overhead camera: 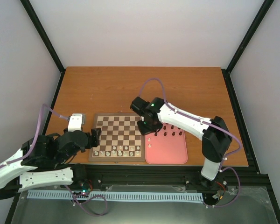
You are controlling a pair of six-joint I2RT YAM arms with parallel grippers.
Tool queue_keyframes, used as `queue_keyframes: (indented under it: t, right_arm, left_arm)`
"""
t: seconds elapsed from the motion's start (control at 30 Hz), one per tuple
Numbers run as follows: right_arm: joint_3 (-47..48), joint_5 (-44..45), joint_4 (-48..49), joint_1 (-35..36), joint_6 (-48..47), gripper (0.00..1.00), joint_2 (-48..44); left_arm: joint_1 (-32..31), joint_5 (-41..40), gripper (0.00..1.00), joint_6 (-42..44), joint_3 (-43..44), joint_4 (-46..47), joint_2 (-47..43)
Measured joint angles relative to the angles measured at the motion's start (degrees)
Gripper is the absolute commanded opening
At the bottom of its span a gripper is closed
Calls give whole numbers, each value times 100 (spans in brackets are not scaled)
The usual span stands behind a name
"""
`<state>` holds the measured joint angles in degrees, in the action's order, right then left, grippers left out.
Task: Set up the chess pieces on the board
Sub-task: Place the chess piece on the chessboard.
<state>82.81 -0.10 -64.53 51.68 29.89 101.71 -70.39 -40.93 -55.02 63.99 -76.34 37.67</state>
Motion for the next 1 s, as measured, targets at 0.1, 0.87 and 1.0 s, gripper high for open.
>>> queue_keyframes:
  t: [0.1,0.87,1.0]
  right_arm:
    - [658,-79,-83,188,26,3,105]
    - [4203,-1224,-133,1589,-52,3,3344]
    - [4417,-1272,-184,1591,-55,3,3493]
  left_arm:
    - [0,-20,100,0,35,-66,-9]
    - [0,-387,100,-35,866,-826,-549]
    - [0,-385,100,13,866,-809,-520]
